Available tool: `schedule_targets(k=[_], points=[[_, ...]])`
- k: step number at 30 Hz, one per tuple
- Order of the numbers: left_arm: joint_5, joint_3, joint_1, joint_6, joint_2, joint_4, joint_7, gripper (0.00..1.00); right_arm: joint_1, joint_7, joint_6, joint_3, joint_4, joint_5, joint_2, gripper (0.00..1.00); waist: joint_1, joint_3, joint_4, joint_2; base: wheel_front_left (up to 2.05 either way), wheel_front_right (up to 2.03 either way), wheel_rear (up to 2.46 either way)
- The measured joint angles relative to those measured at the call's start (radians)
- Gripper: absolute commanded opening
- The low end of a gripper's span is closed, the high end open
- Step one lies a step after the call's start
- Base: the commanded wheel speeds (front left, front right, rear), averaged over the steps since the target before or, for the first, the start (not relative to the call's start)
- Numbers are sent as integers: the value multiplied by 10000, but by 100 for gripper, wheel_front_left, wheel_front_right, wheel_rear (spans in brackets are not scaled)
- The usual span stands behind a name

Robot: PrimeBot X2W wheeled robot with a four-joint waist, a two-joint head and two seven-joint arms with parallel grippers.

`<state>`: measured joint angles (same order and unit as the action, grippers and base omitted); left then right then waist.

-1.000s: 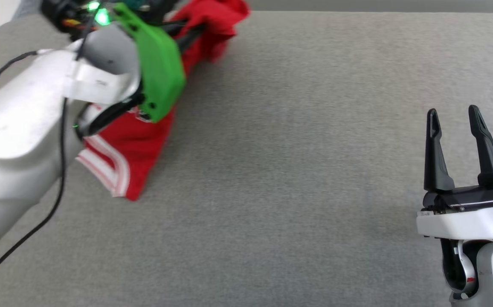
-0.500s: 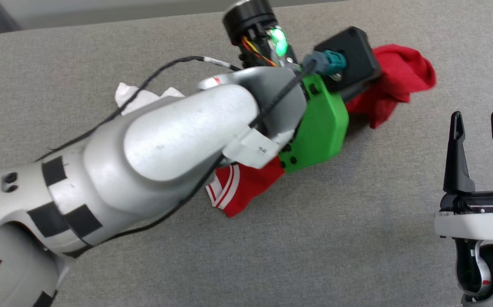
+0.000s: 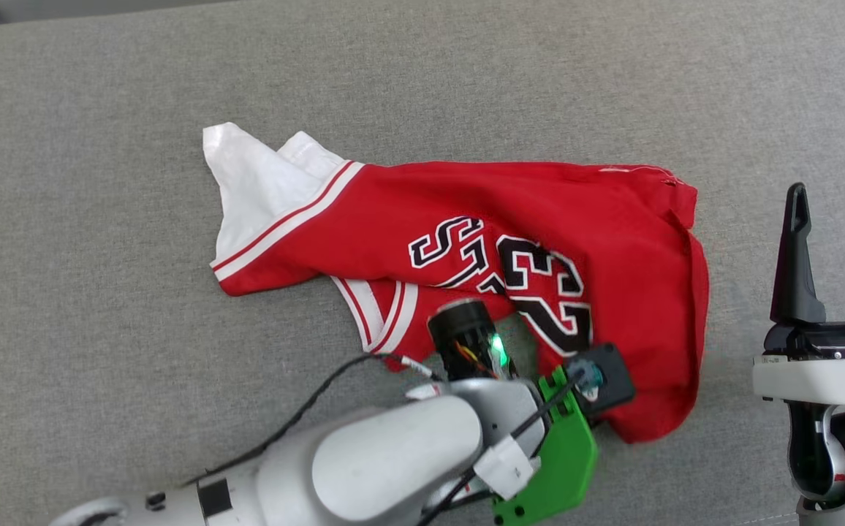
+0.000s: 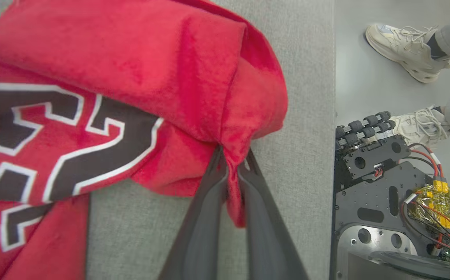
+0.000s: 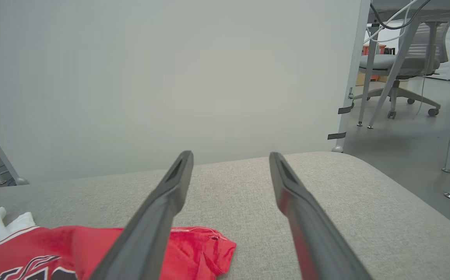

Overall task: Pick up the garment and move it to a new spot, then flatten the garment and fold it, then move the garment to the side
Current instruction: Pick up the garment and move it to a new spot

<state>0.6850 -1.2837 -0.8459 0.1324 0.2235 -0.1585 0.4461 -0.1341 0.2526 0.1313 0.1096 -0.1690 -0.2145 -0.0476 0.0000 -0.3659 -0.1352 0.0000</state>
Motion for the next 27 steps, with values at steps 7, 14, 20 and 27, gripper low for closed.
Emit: schedule_targets(k=[7,14,20,27], points=[[-370,-2,1196,0,-111,81,798,0,-172,-2,0,-79,15,52,2,100,0,-178,84,0,0,0,0],[-918,-19,931,0,-445,-318,-1461,100,-157,-2,0,8,82,173,2,100,0,81,267,0,0,0,0],[-1325,334,-95,-48,-786,-1611,-4800,100,193,0,0,169,128,307,0,100,0,682,531,0,0,0,0],[-1494,1576,-117,-1267,-623,-1967,-6604,100,543,-2,0,198,132,447,2,100,0,1419,912,0,0,0,0]])
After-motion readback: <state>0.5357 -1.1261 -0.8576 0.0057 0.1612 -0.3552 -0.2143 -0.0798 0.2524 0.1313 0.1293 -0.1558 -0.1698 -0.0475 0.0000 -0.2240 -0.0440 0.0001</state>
